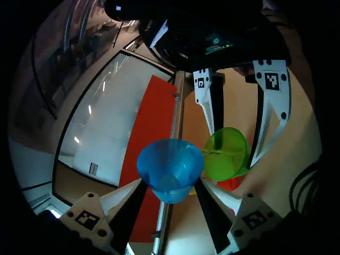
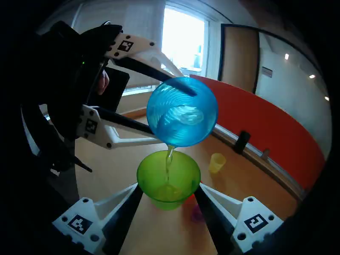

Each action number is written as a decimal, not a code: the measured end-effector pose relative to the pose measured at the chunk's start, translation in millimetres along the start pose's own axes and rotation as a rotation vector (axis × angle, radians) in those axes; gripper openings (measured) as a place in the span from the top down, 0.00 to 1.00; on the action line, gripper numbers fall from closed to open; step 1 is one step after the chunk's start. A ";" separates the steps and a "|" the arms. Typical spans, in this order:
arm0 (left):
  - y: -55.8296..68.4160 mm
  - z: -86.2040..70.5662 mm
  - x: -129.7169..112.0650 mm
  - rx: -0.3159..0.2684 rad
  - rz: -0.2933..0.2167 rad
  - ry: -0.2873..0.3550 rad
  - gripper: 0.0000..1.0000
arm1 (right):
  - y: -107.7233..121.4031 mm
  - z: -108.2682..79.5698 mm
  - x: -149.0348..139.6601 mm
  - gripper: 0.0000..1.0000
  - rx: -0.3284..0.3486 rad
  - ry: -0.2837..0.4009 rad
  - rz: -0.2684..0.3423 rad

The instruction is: Pour water

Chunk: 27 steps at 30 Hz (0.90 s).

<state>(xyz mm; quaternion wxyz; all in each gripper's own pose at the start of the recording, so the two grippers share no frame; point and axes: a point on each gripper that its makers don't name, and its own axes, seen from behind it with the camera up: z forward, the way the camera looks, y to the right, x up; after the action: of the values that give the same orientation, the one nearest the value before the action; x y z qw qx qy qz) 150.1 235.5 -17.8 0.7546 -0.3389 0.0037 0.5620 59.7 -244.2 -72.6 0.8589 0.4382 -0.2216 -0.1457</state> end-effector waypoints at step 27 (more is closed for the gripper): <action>-5.6 -1.9 6.8 0.033 0.063 0.011 0.22 | 1.6 -0.7 1.6 0.13 -0.005 0.008 0.003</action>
<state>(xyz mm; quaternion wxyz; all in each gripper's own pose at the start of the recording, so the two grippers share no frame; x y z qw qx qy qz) 158.1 239.5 -19.1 0.7418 -0.3291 0.0278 0.5836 61.5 -243.6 -71.2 0.8612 0.4362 -0.2182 -0.1432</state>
